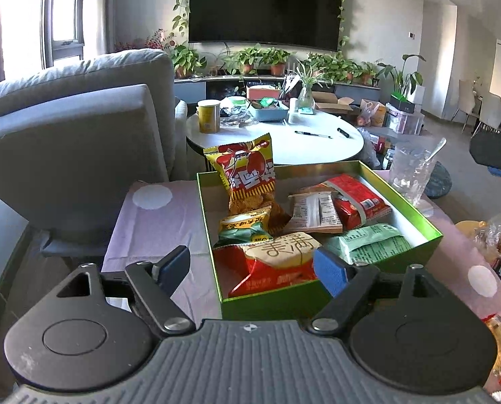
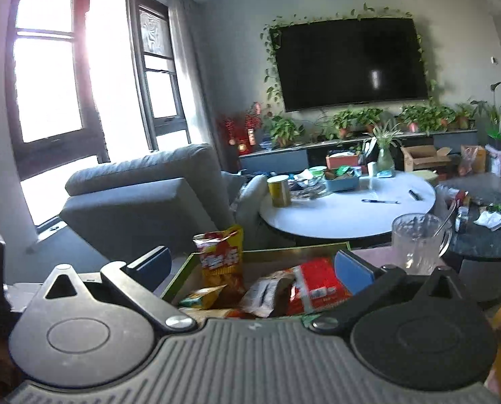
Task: Organize snacks
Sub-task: 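Move the left gripper to the round pastry packet while the right approaches the cracker packet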
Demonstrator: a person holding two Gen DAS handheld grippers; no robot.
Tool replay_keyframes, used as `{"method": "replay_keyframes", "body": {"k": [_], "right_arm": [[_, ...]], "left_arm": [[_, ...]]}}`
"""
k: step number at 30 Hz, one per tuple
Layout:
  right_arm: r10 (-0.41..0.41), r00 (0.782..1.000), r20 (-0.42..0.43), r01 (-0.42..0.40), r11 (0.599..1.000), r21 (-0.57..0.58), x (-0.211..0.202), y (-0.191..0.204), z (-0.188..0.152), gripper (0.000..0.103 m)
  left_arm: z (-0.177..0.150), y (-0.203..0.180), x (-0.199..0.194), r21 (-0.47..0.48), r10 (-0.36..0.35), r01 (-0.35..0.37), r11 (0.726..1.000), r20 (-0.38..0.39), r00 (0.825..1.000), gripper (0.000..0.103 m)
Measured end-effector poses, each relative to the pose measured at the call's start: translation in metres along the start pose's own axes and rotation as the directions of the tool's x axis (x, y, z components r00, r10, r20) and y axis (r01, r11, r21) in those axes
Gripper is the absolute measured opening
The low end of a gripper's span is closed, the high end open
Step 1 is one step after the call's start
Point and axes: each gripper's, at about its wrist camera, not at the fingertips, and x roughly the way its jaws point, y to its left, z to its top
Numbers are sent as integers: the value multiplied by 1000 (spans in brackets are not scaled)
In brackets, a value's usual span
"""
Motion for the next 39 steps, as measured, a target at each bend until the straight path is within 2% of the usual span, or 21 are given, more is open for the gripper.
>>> {"method": "replay_keyframes", "body": {"k": [4,7,14,18,23,28,33,39], "right_arm": [[41,999,-31,-37,993,111,-8,-6,-4,68],[96,992,-84,-88,992,93,-9,-6,-8,68],[-8,990,-139,17,998,64,-11,-3,-22,68],[-25,983,-184,41,996,85,-12,-6,-30,68],[-80,978,-192,89,995,35,-25,-3,-42,68],[-47,966,-252,61,997,48,-23,-5,-55,68],[-47,953,-299,69,996,61,-23,-8,-65,68],[-33,943,-331,54,997,54,-28,-9,-74,68]], "left_arm": [[-11,-1,-15,4,-9,9,1000,1,1000,80],[-23,-1,-27,1,-21,21,1000,-15,1000,80],[-55,5,-48,-5,-20,20,1000,-72,997,80],[-68,9,-55,-25,-14,12,1000,-110,994,80],[-86,10,-65,-37,-22,17,999,-155,988,82],[-105,3,-72,-9,-54,54,999,-220,974,82],[-118,-6,-77,16,-57,64,998,-282,958,82],[-126,-6,-81,-13,-94,95,995,-342,935,82]]}}
